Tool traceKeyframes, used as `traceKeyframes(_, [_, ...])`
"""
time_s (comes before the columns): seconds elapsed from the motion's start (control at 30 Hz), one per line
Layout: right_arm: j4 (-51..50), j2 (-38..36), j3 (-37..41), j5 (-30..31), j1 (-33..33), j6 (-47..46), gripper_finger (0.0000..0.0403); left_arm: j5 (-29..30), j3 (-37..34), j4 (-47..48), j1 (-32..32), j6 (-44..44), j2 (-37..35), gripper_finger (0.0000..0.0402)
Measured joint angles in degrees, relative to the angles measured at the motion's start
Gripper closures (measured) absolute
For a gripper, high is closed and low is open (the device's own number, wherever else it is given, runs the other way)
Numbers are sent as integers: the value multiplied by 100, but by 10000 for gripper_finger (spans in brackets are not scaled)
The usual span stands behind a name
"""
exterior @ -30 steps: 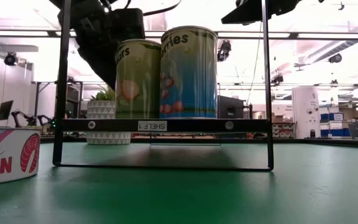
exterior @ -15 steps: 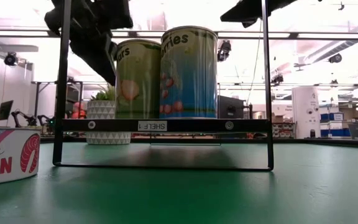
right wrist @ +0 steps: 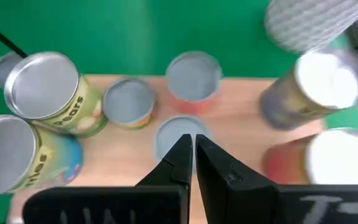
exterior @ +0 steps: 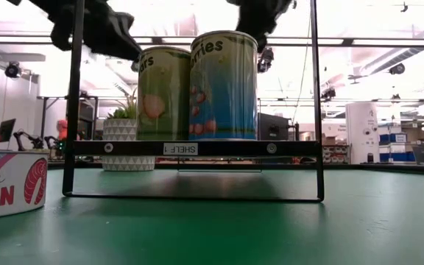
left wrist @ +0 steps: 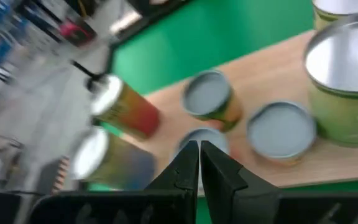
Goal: Pick and place cans onto a shelf
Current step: Adjust the canned goods on the shelf
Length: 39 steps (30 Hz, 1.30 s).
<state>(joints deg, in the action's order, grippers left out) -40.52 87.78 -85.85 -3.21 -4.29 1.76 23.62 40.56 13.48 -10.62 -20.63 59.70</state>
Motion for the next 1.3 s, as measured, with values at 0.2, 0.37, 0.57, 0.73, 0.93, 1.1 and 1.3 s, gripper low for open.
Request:
traceKeyframes(0.2, [-831,1311,-1440,-754,-11,-528,392,137,-609,-161,81,-260,-1269,402])
traceKeyframes(0.37, [-1319,2289,-2430,-1223,2,-915,392,139,-1156,-239,81,-288,-2336,402])
traceKeyframes(0.57, [-1768,3201,-3564,-1227,42,-1179,392,137,-1361,-210,81,-292,-3128,402])
traceKeyframes(0.73, [-2371,3773,-4283,-1234,119,-1170,392,135,-1327,-243,81,-238,-3337,402])
traceKeyframes(0.93, [-2990,4154,-4580,-1223,210,-1108,392,133,-1314,-244,79,-227,-3384,402])
traceKeyframes(1.1, [-2981,4223,-4484,-1234,279,-1191,392,133,-1314,-247,79,-227,-3382,402])
traceKeyframes(1.3, [-2892,4380,-4469,-1224,312,-959,392,132,-1312,-394,79,-227,-3381,402])
